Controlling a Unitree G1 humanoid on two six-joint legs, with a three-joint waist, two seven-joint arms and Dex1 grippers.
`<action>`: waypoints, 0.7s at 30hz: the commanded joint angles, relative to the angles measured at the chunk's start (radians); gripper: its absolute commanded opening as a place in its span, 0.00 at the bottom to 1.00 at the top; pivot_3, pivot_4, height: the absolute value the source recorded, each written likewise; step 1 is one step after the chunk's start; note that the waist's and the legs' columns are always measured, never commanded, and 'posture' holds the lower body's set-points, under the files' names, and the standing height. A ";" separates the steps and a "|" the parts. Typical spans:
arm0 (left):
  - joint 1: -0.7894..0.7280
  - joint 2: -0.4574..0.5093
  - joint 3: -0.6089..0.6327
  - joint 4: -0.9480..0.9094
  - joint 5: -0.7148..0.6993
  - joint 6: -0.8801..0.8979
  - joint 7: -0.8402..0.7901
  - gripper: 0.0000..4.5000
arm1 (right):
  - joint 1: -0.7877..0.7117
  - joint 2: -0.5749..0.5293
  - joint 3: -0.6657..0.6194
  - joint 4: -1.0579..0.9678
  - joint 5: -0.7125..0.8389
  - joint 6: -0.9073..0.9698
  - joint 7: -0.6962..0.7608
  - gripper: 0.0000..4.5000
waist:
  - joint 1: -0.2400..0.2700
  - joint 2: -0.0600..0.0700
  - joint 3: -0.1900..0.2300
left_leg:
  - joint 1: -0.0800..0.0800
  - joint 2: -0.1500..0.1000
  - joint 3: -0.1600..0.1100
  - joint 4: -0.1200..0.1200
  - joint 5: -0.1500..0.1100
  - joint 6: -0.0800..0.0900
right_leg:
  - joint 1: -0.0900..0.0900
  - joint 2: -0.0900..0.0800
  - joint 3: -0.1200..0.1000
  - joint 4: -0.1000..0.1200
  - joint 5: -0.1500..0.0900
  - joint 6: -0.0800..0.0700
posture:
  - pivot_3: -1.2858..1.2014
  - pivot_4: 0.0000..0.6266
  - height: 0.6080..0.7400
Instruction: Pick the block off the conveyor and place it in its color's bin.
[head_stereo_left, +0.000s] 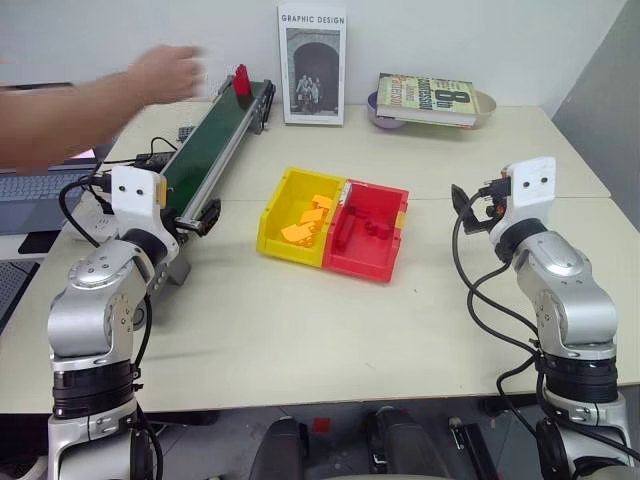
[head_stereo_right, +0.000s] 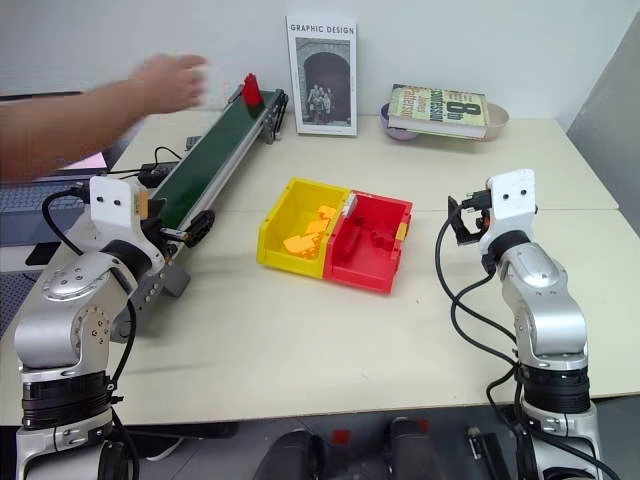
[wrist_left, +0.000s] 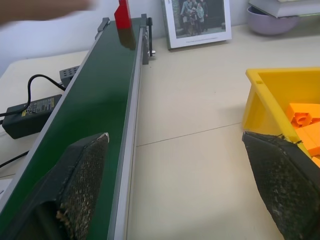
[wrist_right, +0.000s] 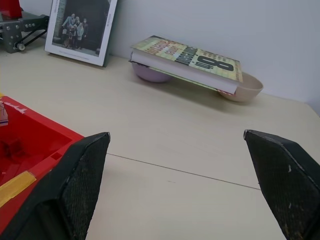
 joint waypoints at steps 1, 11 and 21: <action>-0.010 0.023 0.020 -0.030 0.014 -0.020 0.011 0.99 | -0.018 -0.003 -0.014 -0.028 -0.006 -0.018 0.000 1.00 | 0.000 0.000 0.000 | 0.000 0.000 0.000 0.000 0.000 0.000 | 0.000 0.000 0.000 0.000 0.000 0.000 | 0.52 0.24 1.00; -0.044 0.023 0.133 0.046 0.009 -0.090 0.073 0.99 | -0.080 -0.038 0.023 0.024 0.018 -0.050 0.109 1.00 | 0.000 0.000 0.000 | 0.000 0.000 0.000 0.000 0.000 0.000 | 0.000 0.000 0.000 0.000 0.000 0.000 | 0.52 0.24 1.00; -0.067 0.038 0.143 0.138 0.009 -0.154 0.052 0.99 | -0.178 -0.026 0.106 0.016 0.194 -0.049 0.392 1.00 | 0.002 0.000 0.000 | 0.000 0.000 -0.001 0.000 0.000 0.000 | 0.000 0.000 -0.001 0.000 0.000 0.000 | 0.52 0.24 1.00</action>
